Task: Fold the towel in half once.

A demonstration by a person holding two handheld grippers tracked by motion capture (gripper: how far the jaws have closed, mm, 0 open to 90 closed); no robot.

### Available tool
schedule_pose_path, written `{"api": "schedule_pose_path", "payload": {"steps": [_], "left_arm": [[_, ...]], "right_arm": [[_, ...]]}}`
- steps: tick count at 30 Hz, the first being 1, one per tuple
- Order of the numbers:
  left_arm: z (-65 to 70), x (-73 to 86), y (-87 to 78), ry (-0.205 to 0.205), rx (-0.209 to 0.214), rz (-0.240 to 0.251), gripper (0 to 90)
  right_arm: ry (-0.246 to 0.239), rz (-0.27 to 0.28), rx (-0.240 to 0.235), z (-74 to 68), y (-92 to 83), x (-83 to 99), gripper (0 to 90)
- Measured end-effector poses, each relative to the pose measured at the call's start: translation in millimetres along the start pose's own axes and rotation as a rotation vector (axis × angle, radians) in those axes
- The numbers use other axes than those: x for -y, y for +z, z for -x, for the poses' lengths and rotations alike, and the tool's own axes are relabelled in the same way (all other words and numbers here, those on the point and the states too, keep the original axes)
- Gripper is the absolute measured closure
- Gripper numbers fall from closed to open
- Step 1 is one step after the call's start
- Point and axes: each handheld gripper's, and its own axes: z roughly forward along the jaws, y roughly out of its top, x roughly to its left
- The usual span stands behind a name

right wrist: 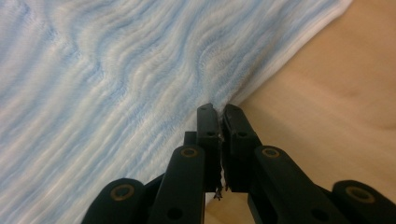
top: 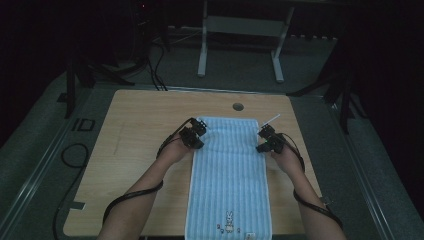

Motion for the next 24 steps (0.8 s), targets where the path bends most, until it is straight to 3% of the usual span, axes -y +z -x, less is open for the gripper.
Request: {"api": "schedule_pose_path", "payload": {"steps": [6, 10, 14, 18, 21, 24], "left_arm": [[-13.9, -16.9, -32.8, -0.035, -0.022, 0.052, 86.5], [-4.0, -6.8, -52.1, 0.002, -0.013, 0.079, 86.2], [10.9, 20.7, -66.5, 0.028, 0.037, 0.103, 85.8], [32.4, 49.8, -71.5, 0.079, 0.092, 0.085, 85.7], [50.3, 70.5, -70.8, 0.111, 0.132, 0.067, 85.4], [65.9, 89.8, -66.2, 0.139, 0.153, 0.045, 85.0]], "right_arm": [[-0.008, 0.049, 0.021, 3.4, -31.1, -23.2, 86.4], [-0.035, 0.095, 0.025, -3.1, -52.6, -23.8, 86.4], [-0.086, 0.134, 0.011, -18.7, -67.4, -5.0, 85.9], [-0.12, 0.157, -0.032, -40.1, -78.3, 25.2, 85.7], [-0.15, 0.16, -0.052, -59.3, -79.0, 51.5, 85.7], [-0.145, 0.17, -0.089, -72.4, -72.3, 76.5, 85.1]]}}
